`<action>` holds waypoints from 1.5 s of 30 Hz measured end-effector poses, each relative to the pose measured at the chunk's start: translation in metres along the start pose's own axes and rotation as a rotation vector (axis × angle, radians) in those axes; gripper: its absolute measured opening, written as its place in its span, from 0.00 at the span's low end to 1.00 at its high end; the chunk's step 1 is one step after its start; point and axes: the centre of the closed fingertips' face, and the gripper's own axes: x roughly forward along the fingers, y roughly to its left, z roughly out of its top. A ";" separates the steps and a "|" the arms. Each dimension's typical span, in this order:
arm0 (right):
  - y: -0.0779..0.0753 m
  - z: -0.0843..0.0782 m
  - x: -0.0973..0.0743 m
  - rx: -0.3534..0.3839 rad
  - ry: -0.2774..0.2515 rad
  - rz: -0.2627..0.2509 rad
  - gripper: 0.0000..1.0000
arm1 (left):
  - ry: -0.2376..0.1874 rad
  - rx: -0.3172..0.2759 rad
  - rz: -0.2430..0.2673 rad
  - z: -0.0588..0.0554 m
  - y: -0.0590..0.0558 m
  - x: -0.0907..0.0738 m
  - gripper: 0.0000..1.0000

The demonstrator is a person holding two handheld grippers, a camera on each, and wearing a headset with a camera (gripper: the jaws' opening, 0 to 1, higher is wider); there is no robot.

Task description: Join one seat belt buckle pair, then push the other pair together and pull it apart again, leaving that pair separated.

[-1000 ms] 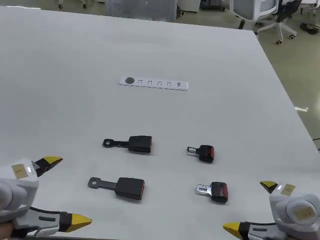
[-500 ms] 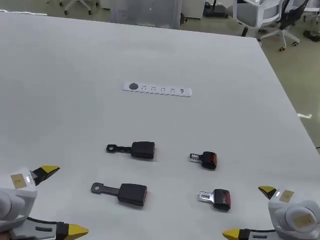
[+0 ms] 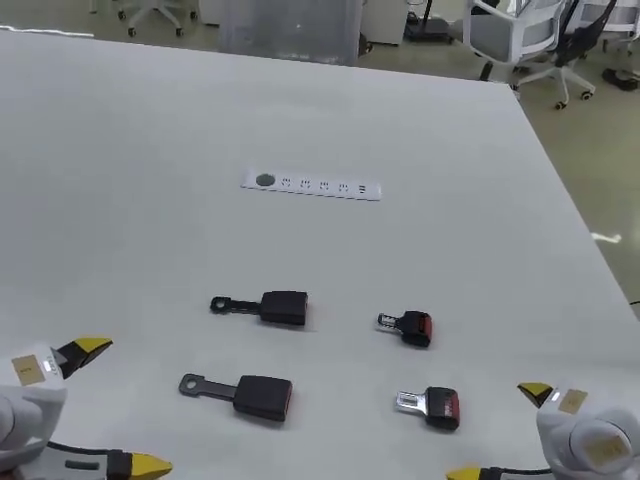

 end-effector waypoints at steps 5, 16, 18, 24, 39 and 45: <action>-0.001 0.007 -0.004 0.029 -0.062 -0.007 0.93 | -0.012 0.004 -0.008 0.001 0.000 0.001 1.00; -0.003 -0.006 -0.011 0.095 -0.068 -0.028 0.92 | -0.030 -0.026 -0.003 -0.003 -0.002 0.001 1.00; -0.001 -0.006 -0.011 0.083 -0.060 -0.025 0.91 | -0.017 -0.011 -0.009 -0.004 -0.004 0.004 1.00; -0.003 0.003 -0.012 0.064 -0.072 -0.026 0.87 | -0.032 0.003 0.002 0.003 0.001 0.005 0.97; -0.007 -0.003 -0.012 0.031 -0.019 -0.023 0.83 | -0.035 0.011 -0.009 0.005 0.004 0.018 0.94; -0.003 -0.009 -0.010 0.009 0.014 0.017 0.73 | -0.010 0.036 -0.030 0.002 0.000 0.024 0.92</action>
